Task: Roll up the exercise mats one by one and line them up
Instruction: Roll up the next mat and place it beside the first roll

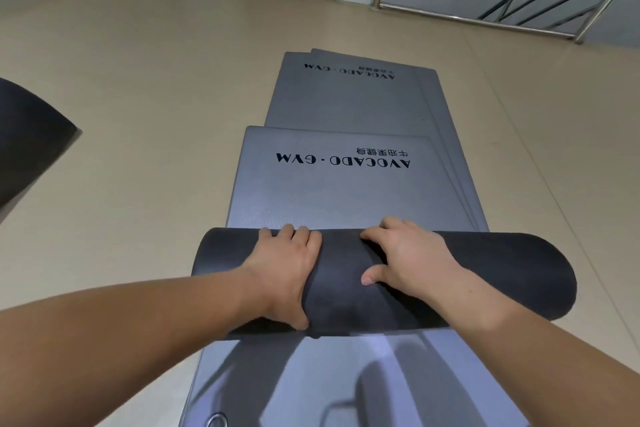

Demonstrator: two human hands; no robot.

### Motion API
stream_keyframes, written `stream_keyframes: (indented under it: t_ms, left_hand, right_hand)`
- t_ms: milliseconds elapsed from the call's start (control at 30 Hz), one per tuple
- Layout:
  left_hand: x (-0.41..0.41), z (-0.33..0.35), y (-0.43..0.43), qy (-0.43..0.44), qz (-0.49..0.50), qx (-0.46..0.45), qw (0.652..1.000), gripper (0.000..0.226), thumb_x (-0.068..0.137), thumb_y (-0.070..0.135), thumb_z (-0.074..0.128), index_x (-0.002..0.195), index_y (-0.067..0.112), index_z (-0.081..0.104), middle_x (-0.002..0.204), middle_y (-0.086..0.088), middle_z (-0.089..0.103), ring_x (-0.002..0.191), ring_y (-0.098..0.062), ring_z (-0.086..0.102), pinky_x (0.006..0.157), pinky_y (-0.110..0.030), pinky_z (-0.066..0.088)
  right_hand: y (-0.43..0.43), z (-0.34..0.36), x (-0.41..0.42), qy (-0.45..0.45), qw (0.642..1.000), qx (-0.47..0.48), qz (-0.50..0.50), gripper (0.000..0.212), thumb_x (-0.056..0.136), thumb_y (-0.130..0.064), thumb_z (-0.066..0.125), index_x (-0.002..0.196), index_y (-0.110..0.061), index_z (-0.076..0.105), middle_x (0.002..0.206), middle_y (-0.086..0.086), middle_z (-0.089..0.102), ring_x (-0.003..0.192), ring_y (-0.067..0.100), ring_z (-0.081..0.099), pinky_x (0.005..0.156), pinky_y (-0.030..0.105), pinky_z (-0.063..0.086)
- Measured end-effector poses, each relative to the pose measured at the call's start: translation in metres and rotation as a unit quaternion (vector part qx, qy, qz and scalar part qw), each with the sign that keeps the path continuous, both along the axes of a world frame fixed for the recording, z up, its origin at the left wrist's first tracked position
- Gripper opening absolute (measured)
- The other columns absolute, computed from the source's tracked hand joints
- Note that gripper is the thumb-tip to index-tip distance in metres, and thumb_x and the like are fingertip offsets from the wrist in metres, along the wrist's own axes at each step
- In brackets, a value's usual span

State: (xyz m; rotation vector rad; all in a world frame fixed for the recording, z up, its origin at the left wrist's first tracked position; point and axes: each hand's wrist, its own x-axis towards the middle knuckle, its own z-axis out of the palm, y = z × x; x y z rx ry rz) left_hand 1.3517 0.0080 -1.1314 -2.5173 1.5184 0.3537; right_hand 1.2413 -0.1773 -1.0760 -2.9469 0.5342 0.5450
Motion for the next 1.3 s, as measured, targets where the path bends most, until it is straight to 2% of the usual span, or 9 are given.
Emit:
stream_keyframes:
  t_ms: [167, 300, 500, 800, 933, 1033, 1133, 1200, 1300]
  left_hand:
    - [0.018, 0.022, -0.008, 0.054, 0.003, 0.014, 0.998, 0.084, 0.056, 0.070, 0.081, 0.115, 0.026, 0.041, 0.107, 0.006, 0.057, 0.101, -0.022, 0.058, 0.086, -0.042, 0.050]
    - [0.001, 0.022, -0.005, 0.047, -0.003, 0.014, 0.999, 0.075, 0.062, 0.064, 0.079, 0.116, 0.027, 0.045, 0.105, 0.007, 0.059, 0.098, -0.022, 0.060, 0.086, -0.042, 0.051]
    - [-0.028, 0.043, -0.005, 0.130, 0.021, 0.041, 0.990, 0.066, 0.060, 0.060, 0.086, 0.105, 0.029, 0.049, 0.092, 0.008, 0.060, 0.078, -0.018, 0.060, 0.066, -0.032, 0.051]
    - [0.012, 0.041, 0.010, 0.404, 0.150, 0.059, 0.901, 0.074, 0.057, 0.048, 0.103, 0.120, 0.038, 0.066, 0.112, 0.015, 0.075, 0.098, -0.010, 0.075, 0.090, -0.036, 0.065]
    - [0.020, 0.039, 0.010, 0.267, 0.112, 0.059, 0.955, 0.110, 0.058, 0.075, 0.091, 0.149, 0.031, 0.050, 0.141, 0.012, 0.059, 0.125, -0.015, 0.062, 0.103, -0.040, 0.056]
    - [0.007, 0.055, 0.009, 0.056, 0.027, 0.031, 0.998, 0.091, 0.070, 0.081, 0.076, 0.136, 0.022, 0.056, 0.126, 0.002, 0.057, 0.116, -0.023, 0.057, 0.085, -0.037, 0.052]
    - [-0.025, 0.056, 0.016, 0.017, -0.018, 0.020, 0.999, 0.087, 0.075, 0.073, 0.073, 0.139, 0.020, 0.048, 0.128, -0.005, 0.054, 0.115, -0.029, 0.053, 0.090, -0.041, 0.049]
    - [-0.044, 0.042, 0.027, 0.042, -0.007, 0.084, 0.996, 0.128, 0.070, 0.078, 0.076, 0.163, 0.014, 0.015, 0.157, -0.018, 0.033, 0.141, -0.039, 0.038, 0.109, -0.050, 0.042]
    - [-0.045, 0.009, 0.040, 0.025, 0.016, 0.120, 0.992, 0.152, 0.074, 0.081, 0.073, 0.160, 0.011, -0.031, 0.172, -0.025, -0.018, 0.160, -0.046, -0.008, 0.123, -0.067, 0.017]
  right_hand:
    - [0.012, -0.003, -0.018, 0.092, 0.993, -0.057, 0.041, 0.153, 0.051, -0.071, 0.090, 0.165, -0.031, -0.004, 0.167, 0.007, 0.015, 0.156, 0.032, 0.016, 0.122, 0.056, 0.025]
    - [0.025, -0.029, -0.038, 0.023, 0.985, -0.151, 0.076, 0.124, 0.070, -0.064, 0.079, 0.160, -0.026, 0.003, 0.155, 0.015, 0.028, 0.140, 0.037, 0.032, 0.108, 0.055, 0.033]
    - [0.007, 0.002, -0.051, 0.056, 0.985, -0.092, 0.136, 0.115, 0.051, -0.068, 0.086, 0.144, -0.037, 0.025, 0.124, -0.001, 0.046, 0.114, 0.025, 0.051, 0.094, 0.045, 0.040]
    - [0.027, 0.021, -0.065, 0.047, 0.992, -0.067, 0.093, 0.119, 0.062, -0.063, 0.087, 0.156, -0.034, 0.020, 0.150, 0.000, 0.035, 0.141, 0.027, 0.038, 0.108, 0.045, 0.042]
    - [0.044, -0.010, -0.059, 0.144, 0.976, -0.144, 0.079, 0.164, 0.055, -0.067, 0.093, 0.160, -0.015, -0.023, 0.169, 0.022, -0.009, 0.158, 0.044, -0.004, 0.122, 0.063, 0.020]
    - [0.035, -0.018, -0.037, 0.142, 0.971, -0.163, 0.101, 0.165, 0.051, -0.066, 0.094, 0.159, -0.014, -0.018, 0.166, 0.022, 0.005, 0.155, 0.044, 0.009, 0.117, 0.061, 0.028]
    - [0.014, -0.005, -0.004, 0.160, 0.976, -0.108, 0.105, 0.161, 0.043, -0.064, 0.098, 0.162, -0.026, -0.005, 0.159, 0.009, 0.025, 0.147, 0.032, 0.028, 0.114, 0.054, 0.035]
    - [0.004, 0.001, 0.016, 0.179, 0.977, -0.072, 0.094, 0.158, 0.042, -0.061, 0.100, 0.162, -0.034, 0.000, 0.159, 0.003, 0.027, 0.147, 0.027, 0.031, 0.117, 0.051, 0.033]
    - [0.000, 0.003, 0.034, 0.179, 0.981, -0.046, 0.066, 0.157, 0.041, -0.055, 0.102, 0.163, -0.044, 0.003, 0.166, 0.002, 0.013, 0.153, 0.027, 0.021, 0.119, 0.052, 0.031]
